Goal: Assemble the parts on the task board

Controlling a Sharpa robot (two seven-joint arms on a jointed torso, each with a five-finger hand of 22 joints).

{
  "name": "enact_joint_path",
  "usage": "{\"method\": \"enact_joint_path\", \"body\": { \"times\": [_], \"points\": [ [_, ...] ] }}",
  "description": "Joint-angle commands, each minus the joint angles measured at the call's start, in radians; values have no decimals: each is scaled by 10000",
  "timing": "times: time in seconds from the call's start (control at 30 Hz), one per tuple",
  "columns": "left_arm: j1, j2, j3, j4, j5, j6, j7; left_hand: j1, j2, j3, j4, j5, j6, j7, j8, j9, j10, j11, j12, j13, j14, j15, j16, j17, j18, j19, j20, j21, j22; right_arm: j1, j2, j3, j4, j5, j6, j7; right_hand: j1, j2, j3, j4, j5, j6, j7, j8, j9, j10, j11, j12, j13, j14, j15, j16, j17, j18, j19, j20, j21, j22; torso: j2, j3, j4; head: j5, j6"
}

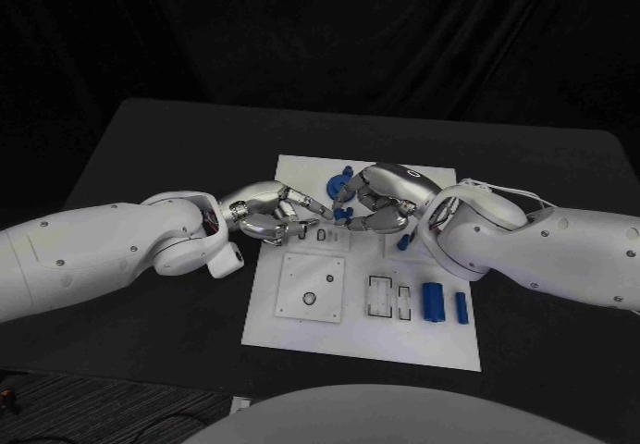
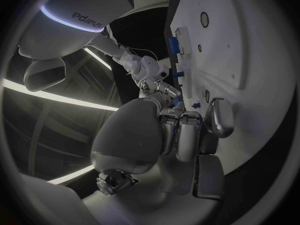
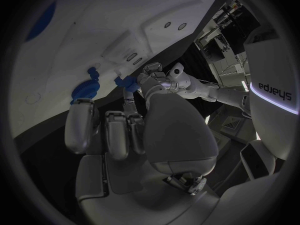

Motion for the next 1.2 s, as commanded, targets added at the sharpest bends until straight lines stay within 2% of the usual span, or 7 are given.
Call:
{"method": "enact_joint_path", "body": {
  "times": [0.03,0.37,1.2],
  "points": [
    [-11,56,15,40,23,109,256,-20,-2,44,-22,59,12,-17,33,-16,1062,37,34,2618,1039,83,27,2635,120,7,63,-38,-16,-33,30,-1,25,-80,159,-172,41,99,36,50,9,275,-351,21,427,1016,24,-10,2602,862,-34,-53,1972,49,-55,-31,-59,1852,-2,1,2,-7,-1],
    [-11,108,15,21,23,117,291,-26,-1,44,-20,57,-23,-14,28,-23,1062,39,34,2618,1039,84,27,2635,121,2,65,-42,-18,-33,42,-1,21,-80,228,-222,42,104,37,52,-16,261,-342,10,426,1016,32,-10,2602,863,-28,-50,1975,48,-54,-27,-57,1852,-10,5,11,-32,-1],
    [-13,179,15,-1,23,111,400,-29,6,54,-26,54,-81,-23,12,-40,1062,38,34,2618,1039,87,27,2635,122,4,72,-47,-12,-39,46,-1,-16,-82,854,-647,93,109,57,20,-37,195,-315,-44,412,1006,54,-23,2589,864,-8,-50,1974,59,-74,-12,-112,1836,-4,3,3,7,-1]
  ]
}}
